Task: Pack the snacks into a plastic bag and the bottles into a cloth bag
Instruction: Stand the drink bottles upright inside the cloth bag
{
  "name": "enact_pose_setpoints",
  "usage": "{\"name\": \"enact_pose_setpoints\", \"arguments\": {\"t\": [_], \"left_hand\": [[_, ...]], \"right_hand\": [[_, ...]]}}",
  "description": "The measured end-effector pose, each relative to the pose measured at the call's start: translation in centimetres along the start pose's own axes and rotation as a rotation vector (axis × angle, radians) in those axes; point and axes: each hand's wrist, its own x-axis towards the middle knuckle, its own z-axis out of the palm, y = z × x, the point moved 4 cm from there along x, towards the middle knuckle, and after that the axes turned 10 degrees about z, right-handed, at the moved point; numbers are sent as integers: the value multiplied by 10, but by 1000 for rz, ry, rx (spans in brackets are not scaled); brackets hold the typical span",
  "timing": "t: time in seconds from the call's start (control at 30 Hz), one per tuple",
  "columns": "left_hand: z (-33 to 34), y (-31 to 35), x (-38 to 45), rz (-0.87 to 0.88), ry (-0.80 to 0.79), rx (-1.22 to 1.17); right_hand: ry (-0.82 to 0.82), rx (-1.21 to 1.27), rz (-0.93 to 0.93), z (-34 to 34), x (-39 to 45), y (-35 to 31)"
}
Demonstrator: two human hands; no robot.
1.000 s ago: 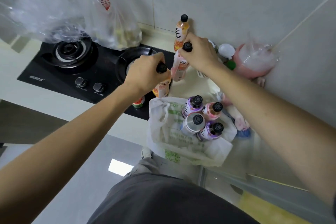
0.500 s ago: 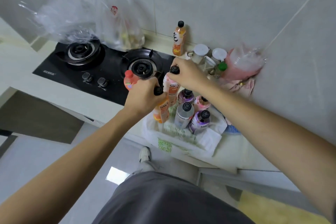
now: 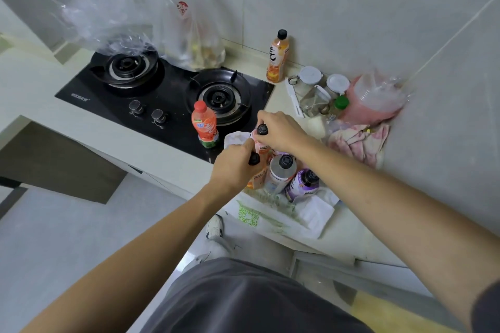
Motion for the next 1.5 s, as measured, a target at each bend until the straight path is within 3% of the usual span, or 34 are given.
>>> {"name": "enact_pose_setpoints", "arguments": {"t": [0.37,0.67,0.87,1.1,1.5], "left_hand": [[3,-11,11,95,-29,-9],[-41,-47,30,15,95,61],[-79,-72,65,17,213,254],[-77,-122,82,-55,162,283],[-61,-142,91,3,127,240]], "right_hand": [[-44,-41,55,-13,17,5],[36,-34,98,-34,47,24],[130,-110,114,-53,88,35],[141,-129,153,-61,157,44],[189,-160,276,-73,264,69]]}}
